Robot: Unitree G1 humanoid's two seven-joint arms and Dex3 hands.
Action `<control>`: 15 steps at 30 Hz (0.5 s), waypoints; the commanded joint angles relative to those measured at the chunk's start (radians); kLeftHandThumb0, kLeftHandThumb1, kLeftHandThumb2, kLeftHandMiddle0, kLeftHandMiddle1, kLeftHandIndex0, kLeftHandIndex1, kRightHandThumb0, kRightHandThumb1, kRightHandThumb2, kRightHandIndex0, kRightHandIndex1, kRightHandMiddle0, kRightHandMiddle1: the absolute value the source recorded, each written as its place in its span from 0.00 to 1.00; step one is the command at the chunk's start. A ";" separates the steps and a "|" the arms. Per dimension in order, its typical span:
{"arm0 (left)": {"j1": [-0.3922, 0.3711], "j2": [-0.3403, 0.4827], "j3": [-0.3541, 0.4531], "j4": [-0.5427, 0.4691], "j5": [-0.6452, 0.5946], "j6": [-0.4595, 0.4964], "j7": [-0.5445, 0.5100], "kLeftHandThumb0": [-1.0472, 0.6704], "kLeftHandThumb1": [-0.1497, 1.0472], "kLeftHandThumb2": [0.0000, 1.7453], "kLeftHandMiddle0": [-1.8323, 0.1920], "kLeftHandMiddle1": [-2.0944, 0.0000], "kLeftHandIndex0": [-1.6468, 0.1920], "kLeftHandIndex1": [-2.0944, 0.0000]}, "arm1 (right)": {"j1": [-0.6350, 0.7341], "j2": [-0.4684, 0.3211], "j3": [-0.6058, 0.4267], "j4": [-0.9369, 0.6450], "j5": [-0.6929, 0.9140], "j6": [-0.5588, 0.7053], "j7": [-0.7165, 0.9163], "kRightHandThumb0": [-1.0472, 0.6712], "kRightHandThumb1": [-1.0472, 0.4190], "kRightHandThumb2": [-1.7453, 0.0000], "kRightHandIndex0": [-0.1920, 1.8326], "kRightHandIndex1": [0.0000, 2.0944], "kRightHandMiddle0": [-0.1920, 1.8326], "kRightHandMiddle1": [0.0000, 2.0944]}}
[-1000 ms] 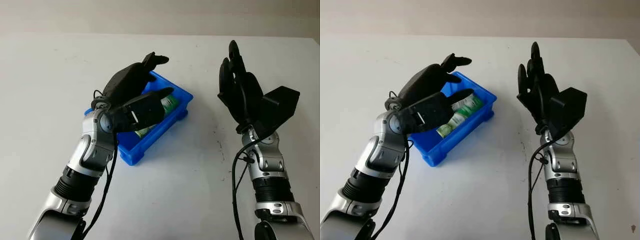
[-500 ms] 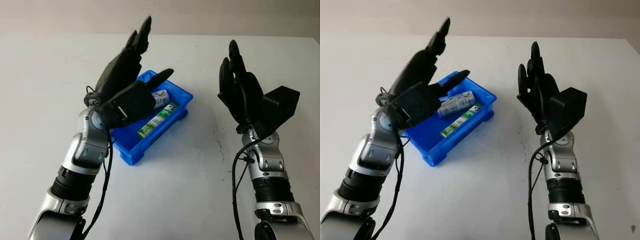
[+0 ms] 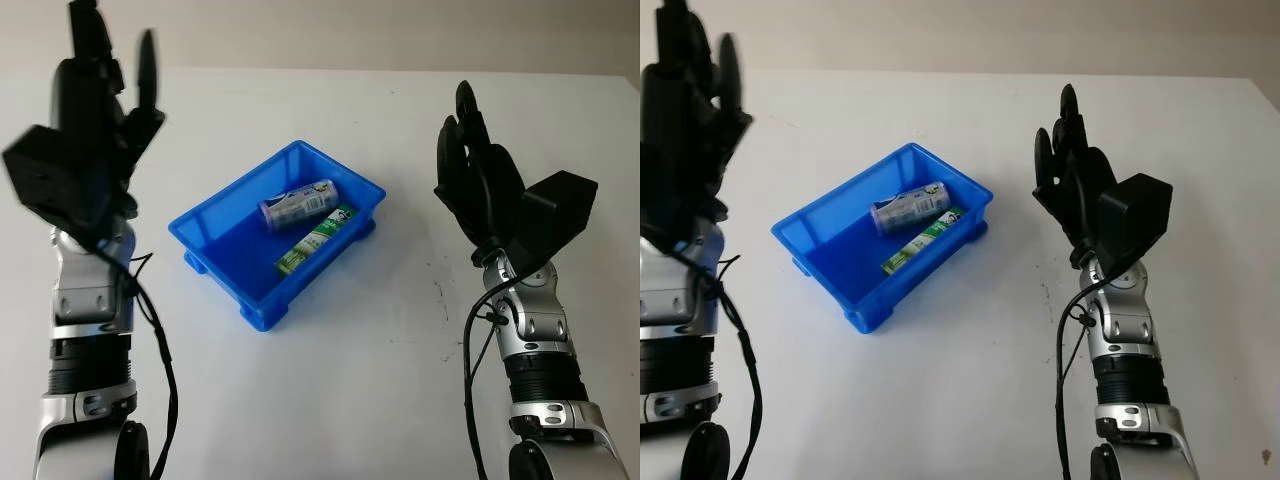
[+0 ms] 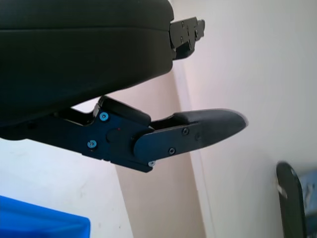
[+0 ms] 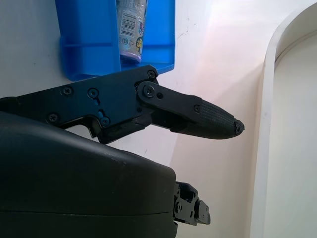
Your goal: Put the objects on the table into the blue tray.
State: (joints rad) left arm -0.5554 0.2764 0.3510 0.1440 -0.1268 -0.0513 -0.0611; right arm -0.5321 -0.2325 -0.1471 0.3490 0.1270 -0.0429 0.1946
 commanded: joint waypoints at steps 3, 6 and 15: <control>0.046 0.020 0.068 0.061 -0.095 -0.075 -0.045 0.19 1.00 0.34 0.83 0.94 0.83 0.93 | -0.032 0.001 -0.008 0.018 0.007 -0.021 0.000 0.23 0.00 0.61 0.00 0.00 0.00 0.00; 0.094 0.034 0.072 0.079 -0.089 -0.105 -0.054 0.20 1.00 0.32 0.81 0.96 0.81 0.93 | -0.039 0.002 -0.007 0.030 0.004 -0.027 -0.004 0.22 0.00 0.61 0.00 0.00 0.00 0.00; 0.190 0.070 0.030 0.136 -0.015 -0.137 -0.051 0.17 1.00 0.32 0.89 0.98 0.89 0.98 | -0.048 0.008 -0.016 0.054 0.024 -0.042 0.000 0.22 0.00 0.60 0.00 0.00 0.00 0.00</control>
State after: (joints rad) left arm -0.3758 0.3411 0.3933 0.2714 -0.1506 -0.1741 -0.1115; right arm -0.5619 -0.2281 -0.1539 0.3944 0.1447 -0.0707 0.1968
